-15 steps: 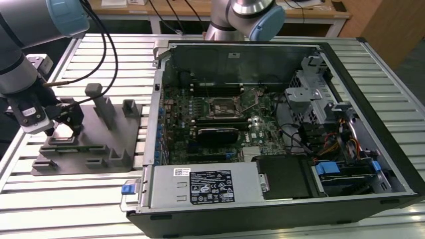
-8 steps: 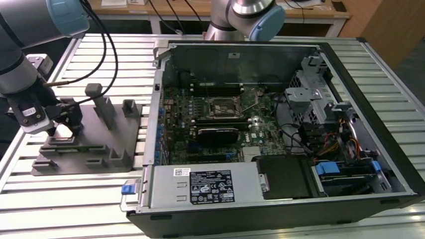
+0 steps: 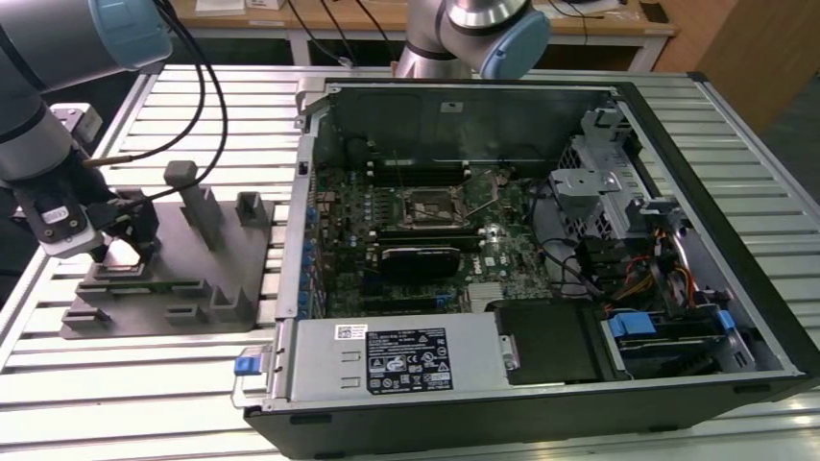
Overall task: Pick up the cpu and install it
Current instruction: 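Pick up the cpu and move it towards the insertion slot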
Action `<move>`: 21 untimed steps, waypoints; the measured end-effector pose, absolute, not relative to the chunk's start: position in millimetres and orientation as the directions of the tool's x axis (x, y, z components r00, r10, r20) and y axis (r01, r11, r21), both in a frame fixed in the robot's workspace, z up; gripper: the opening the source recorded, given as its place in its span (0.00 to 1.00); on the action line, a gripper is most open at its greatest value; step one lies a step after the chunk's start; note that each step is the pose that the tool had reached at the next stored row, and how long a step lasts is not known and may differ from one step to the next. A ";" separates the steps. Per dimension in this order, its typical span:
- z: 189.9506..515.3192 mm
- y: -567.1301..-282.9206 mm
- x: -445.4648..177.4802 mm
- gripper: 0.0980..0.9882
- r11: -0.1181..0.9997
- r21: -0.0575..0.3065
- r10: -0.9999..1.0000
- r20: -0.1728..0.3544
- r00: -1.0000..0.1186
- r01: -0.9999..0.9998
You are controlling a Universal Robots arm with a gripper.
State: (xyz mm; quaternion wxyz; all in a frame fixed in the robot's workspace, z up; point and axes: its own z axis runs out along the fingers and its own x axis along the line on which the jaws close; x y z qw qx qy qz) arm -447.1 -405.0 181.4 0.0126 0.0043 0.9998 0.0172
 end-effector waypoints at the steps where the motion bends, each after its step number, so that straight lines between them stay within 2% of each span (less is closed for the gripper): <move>1: 181.4 -405.0 -447.1 0.59 0.999 0.034 0.009 -0.025 -1.000 0.008; 10: 181.8 -405.0 -447.1 0.57 0.999 0.034 0.009 -0.025 -1.000 0.008; 11: 181.9 -405.0 -447.2 0.50 0.999 0.034 0.009 -0.025 -1.000 0.008; 21: 184.4 -405.0 -447.2 0.50 0.999 0.034 0.009 -0.025 -1.000 0.008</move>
